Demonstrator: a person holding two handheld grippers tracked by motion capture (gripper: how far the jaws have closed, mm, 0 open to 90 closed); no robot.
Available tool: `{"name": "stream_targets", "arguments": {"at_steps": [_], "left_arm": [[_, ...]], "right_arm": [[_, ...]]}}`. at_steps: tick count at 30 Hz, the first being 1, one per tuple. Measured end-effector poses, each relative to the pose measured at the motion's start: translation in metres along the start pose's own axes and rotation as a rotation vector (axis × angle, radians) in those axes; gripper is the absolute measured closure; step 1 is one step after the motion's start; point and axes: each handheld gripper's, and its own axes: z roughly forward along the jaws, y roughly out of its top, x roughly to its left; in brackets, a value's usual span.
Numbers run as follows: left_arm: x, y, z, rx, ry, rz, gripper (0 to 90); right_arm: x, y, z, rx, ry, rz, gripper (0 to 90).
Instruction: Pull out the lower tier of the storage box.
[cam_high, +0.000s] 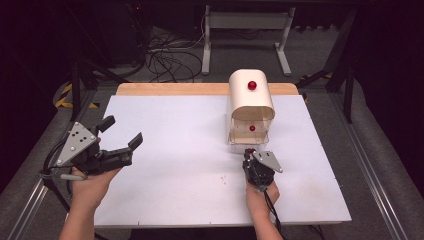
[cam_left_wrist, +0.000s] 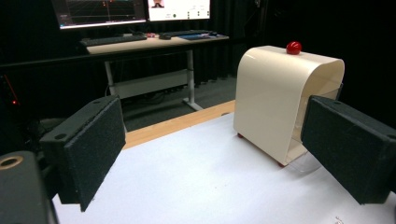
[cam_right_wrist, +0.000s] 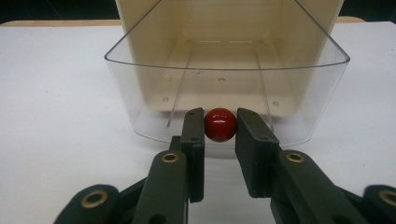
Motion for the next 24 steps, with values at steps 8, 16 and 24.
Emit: {"name": "stream_targets", "arguments": {"at_steps": [8,16,24], "left_arm": [[0.0003,0.001,-0.0012,0.0,0.0,0.003,7.2],[-0.0006,0.0027,-0.0038,-0.009,0.001,0.004,7.2],[-0.0004,0.0025,-0.0031,-0.002,-0.005,0.01,7.4]], "right_arm": [[-0.0006,-0.0001,-0.0037,0.007,0.007,0.003,73.8],[-0.001,-0.0003,-0.0085,0.011,0.016,0.002,73.8],[-0.0014,-0.0014,-0.0097,0.014,0.02,0.003,73.7]]}}
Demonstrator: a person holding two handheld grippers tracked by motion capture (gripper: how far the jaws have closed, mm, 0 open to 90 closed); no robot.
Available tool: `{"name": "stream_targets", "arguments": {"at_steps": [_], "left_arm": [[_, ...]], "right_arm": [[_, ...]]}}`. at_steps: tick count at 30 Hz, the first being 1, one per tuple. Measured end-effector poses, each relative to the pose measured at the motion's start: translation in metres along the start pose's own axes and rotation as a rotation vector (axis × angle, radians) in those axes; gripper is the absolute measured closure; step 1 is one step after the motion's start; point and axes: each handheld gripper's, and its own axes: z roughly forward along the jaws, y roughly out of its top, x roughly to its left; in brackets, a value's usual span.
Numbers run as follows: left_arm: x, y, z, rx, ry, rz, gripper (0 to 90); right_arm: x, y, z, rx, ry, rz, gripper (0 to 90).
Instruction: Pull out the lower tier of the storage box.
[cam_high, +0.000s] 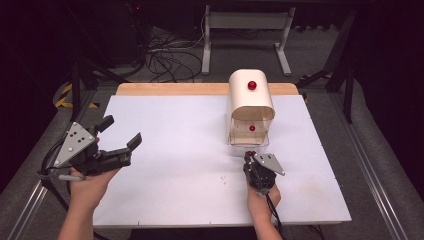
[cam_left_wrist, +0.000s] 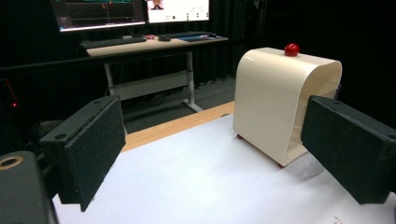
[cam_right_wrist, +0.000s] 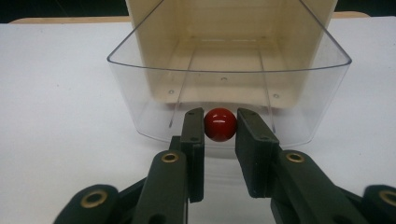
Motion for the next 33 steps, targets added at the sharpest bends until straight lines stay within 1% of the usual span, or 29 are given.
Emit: {"name": "stream_targets", "arguments": {"at_steps": [1,5,6,7,8,13,15,18,22,29,30,33], "left_arm": [[0.0,0.0,0.0,0.0,-0.005,0.0,7.8],[-0.001,0.0,0.001,0.0,-0.002,0.003,7.8],[-0.001,0.0,0.001,0.002,-0.01,0.005,7.8],[-0.001,0.0,0.001,0.002,-0.01,0.005,7.8],[-0.001,-0.001,0.001,0.003,-0.001,0.002,7.8],[-0.002,-0.001,0.002,0.007,-0.001,0.006,7.8],[-0.002,-0.002,0.003,0.008,-0.001,0.005,7.8],[-0.002,-0.002,0.003,0.012,-0.01,0.009,7.8],[-0.002,-0.003,0.004,0.017,-0.005,0.007,7.9],[-0.003,-0.004,0.006,0.02,-0.009,0.011,8.0],[-0.003,-0.004,0.006,0.019,-0.01,0.011,8.2],[-0.003,-0.004,0.006,0.021,-0.011,0.014,8.6]], "right_arm": [[0.0,0.0,0.0,0.002,0.002,0.0,73.7],[-0.001,0.001,-0.001,0.005,0.01,0.002,73.5],[-0.002,0.001,0.0,0.003,0.012,0.004,73.5],[-0.002,0.001,0.0,0.003,0.013,0.004,73.5],[-0.002,0.001,0.0,0.004,0.014,0.003,73.4],[-0.002,0.001,0.0,0.002,0.014,-0.001,72.3],[-0.003,0.002,0.0,-0.001,0.016,-0.01,68.2],[-0.004,0.002,-0.001,-0.003,0.017,-0.009,66.7],[-0.005,0.005,-0.003,-0.019,0.028,-0.011,61.8],[-0.006,0.011,-0.009,-0.087,0.056,-0.029,51.2],[-0.006,0.012,-0.011,-0.096,0.066,-0.03,49.6],[-0.005,0.016,-0.014,-0.116,0.064,-0.063,42.4]]}}
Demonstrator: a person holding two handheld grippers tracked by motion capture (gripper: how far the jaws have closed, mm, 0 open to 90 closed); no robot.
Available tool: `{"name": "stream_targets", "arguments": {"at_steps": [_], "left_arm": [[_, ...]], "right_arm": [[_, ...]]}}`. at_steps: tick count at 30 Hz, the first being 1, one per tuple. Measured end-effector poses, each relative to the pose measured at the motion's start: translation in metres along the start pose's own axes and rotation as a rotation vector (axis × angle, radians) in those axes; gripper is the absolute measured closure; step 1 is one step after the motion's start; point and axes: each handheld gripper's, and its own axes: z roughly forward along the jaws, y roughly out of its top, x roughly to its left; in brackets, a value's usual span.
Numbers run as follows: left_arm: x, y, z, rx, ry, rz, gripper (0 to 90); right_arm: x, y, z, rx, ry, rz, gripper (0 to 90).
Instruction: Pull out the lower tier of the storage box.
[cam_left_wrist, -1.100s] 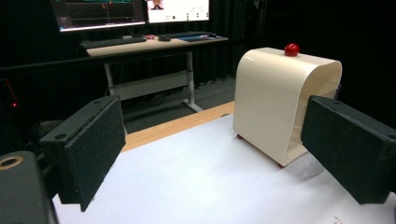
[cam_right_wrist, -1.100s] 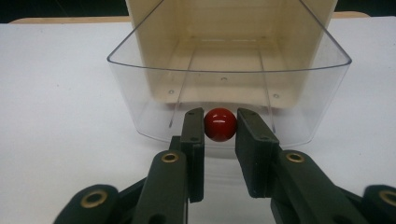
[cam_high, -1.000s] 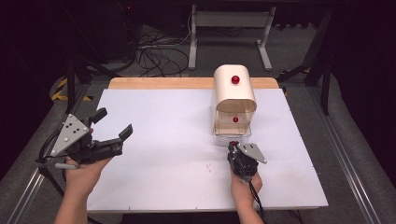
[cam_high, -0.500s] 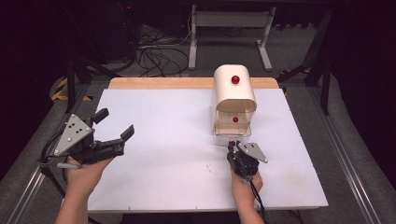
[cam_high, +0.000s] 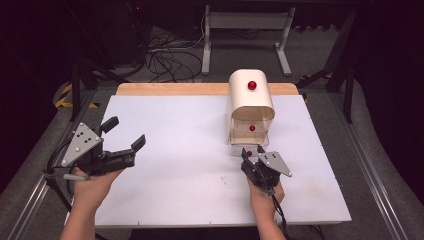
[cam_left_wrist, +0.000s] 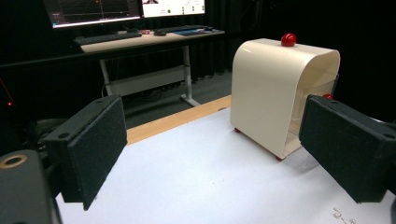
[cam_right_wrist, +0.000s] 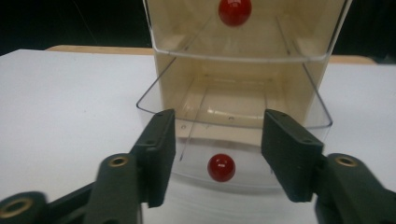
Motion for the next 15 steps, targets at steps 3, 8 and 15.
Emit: {"name": "stream_targets", "arguments": {"at_steps": [3,8,15], "left_arm": [[0.0,-0.001,0.001,0.004,-0.006,0.004,9.1],[-0.001,-0.002,0.002,0.012,-0.01,0.011,10.3],[-0.003,-0.004,0.005,0.019,-0.018,0.02,10.9]], "right_arm": [[0.0,0.004,-0.001,-0.01,0.009,-0.015,37.0],[-0.002,0.01,-0.004,-0.03,0.041,-0.015,30.3],[-0.006,0.023,-0.011,-0.062,0.078,-0.007,21.7]]}}
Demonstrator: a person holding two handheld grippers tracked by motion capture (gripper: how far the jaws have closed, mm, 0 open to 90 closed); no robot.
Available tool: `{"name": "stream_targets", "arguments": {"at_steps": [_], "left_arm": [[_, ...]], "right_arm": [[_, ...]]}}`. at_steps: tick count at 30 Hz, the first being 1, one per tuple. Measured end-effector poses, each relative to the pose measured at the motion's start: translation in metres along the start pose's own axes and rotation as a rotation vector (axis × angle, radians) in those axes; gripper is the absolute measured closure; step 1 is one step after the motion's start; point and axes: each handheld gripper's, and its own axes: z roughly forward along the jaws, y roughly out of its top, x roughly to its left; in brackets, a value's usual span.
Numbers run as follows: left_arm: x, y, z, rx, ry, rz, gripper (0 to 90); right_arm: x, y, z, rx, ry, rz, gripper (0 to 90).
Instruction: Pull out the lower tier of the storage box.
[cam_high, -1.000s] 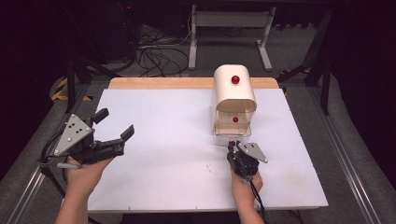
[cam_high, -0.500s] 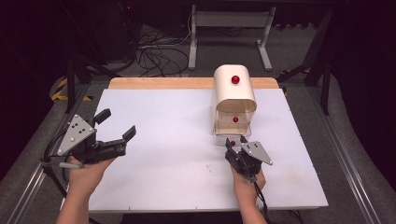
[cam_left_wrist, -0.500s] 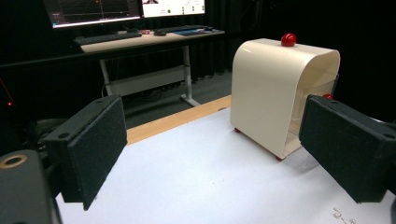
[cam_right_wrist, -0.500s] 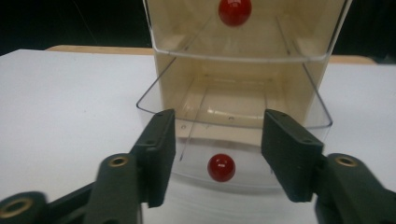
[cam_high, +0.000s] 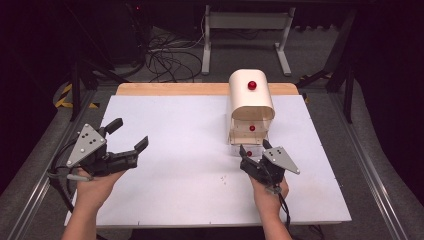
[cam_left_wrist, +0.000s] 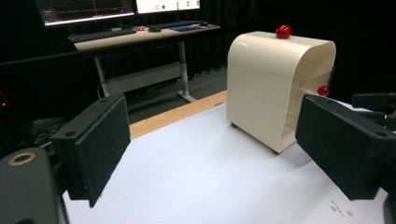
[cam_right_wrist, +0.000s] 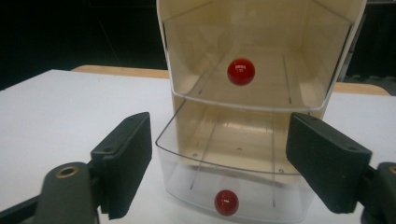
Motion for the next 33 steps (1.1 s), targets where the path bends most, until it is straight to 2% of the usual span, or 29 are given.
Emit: {"name": "stream_targets", "arguments": {"at_steps": [8,14,25,33], "left_arm": [[0.0,-0.003,0.004,0.012,-0.002,0.0,10.9],[-0.003,-0.005,0.005,0.016,-0.009,0.015,12.4],[-0.006,-0.006,0.01,0.027,-0.022,0.02,12.6],[-0.01,-0.004,0.008,0.022,-0.031,0.026,12.6]], "right_arm": [[-0.006,0.015,-0.006,-0.026,0.057,-0.008,14.0],[-0.012,0.025,-0.012,-0.064,0.076,-0.006,13.3],[-0.022,0.04,-0.023,-0.096,0.128,-0.022,10.2],[-0.027,0.05,-0.031,-0.116,0.164,-0.032,9.1]]}}
